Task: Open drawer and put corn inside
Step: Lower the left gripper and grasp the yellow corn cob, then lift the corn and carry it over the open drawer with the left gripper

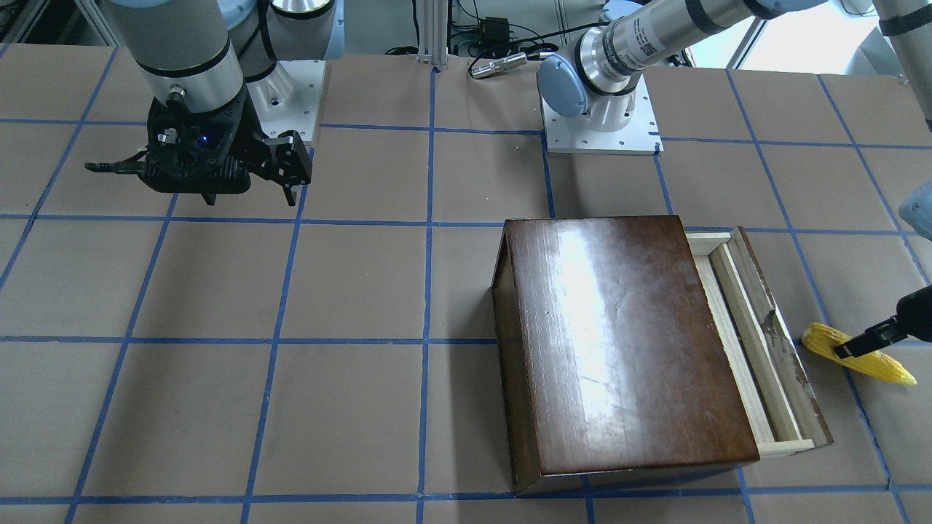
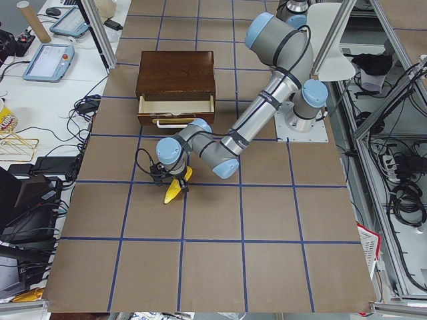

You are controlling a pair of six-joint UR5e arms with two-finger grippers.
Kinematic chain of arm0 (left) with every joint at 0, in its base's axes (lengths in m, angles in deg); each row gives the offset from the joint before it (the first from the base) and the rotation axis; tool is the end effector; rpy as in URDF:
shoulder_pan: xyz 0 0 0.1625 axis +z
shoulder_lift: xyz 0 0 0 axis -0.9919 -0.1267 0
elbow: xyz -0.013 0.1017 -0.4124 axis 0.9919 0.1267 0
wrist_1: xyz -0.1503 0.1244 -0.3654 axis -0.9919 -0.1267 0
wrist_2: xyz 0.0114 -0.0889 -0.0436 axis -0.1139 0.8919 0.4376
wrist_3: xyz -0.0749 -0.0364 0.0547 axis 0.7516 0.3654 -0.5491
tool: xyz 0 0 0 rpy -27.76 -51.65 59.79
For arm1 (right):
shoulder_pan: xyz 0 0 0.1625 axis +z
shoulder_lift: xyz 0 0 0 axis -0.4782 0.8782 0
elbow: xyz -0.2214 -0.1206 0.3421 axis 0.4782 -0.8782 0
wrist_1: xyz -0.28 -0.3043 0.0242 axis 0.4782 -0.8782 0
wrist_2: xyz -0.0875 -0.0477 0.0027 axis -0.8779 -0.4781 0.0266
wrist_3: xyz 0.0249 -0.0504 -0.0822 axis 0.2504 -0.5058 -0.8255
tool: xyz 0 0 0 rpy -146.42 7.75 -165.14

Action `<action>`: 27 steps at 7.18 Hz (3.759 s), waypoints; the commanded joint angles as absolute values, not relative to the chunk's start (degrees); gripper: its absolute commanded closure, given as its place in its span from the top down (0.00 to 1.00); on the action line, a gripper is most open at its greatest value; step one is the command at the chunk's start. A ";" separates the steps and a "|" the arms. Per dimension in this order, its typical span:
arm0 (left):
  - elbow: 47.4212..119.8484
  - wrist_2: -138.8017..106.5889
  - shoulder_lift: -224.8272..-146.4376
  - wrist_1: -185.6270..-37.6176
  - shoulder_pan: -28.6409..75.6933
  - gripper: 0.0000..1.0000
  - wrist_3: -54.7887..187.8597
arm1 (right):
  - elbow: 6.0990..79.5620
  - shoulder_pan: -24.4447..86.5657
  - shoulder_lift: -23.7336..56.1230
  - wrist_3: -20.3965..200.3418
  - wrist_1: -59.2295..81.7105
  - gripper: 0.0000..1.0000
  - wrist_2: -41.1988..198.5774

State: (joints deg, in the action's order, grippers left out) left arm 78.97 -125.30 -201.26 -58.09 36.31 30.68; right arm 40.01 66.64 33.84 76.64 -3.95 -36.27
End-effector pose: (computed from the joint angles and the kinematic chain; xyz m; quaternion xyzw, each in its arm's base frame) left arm 0.3634 -0.5810 0.1979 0.1954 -0.9798 -0.0206 0.0372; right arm 0.1758 -0.4953 0.4684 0.0180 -0.9997 -0.0048 0.0173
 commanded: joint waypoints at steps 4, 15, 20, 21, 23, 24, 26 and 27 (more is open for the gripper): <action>78.89 -124.74 -202.16 -55.99 36.32 0.15 29.04 | 40.01 66.61 33.84 76.64 -3.95 1.00 -36.27; 78.01 -125.00 -189.79 -69.32 30.62 0.00 27.39 | 40.01 66.61 33.84 76.64 -3.95 1.00 -36.27; 71.95 -127.01 -181.95 -83.74 21.66 0.00 13.50 | 40.01 66.61 33.84 76.64 -3.95 1.00 -36.27; 71.94 -127.11 -181.25 -84.46 19.46 0.00 11.31 | 40.01 66.61 33.84 76.64 -3.95 1.00 -36.27; 72.56 -127.11 -181.07 -84.64 15.77 0.00 10.93 | 40.01 66.61 33.84 76.64 -3.95 1.00 -36.27; 72.56 -127.29 -181.15 -84.47 13.84 0.00 11.28 | 40.01 66.61 33.84 76.64 -3.95 1.00 -36.27; 73.78 -126.76 -182.21 -83.85 12.50 0.00 11.46 | 40.01 66.61 33.84 76.64 -3.95 1.00 -36.27; 75.09 -126.85 -181.95 -83.59 12.58 0.00 11.12 | 40.01 66.61 33.84 76.64 -3.95 1.00 -36.27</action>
State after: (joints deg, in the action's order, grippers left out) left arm 73.81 -126.89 -181.93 -83.96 12.86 11.35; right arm 40.01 66.62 33.84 76.64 -3.95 -36.27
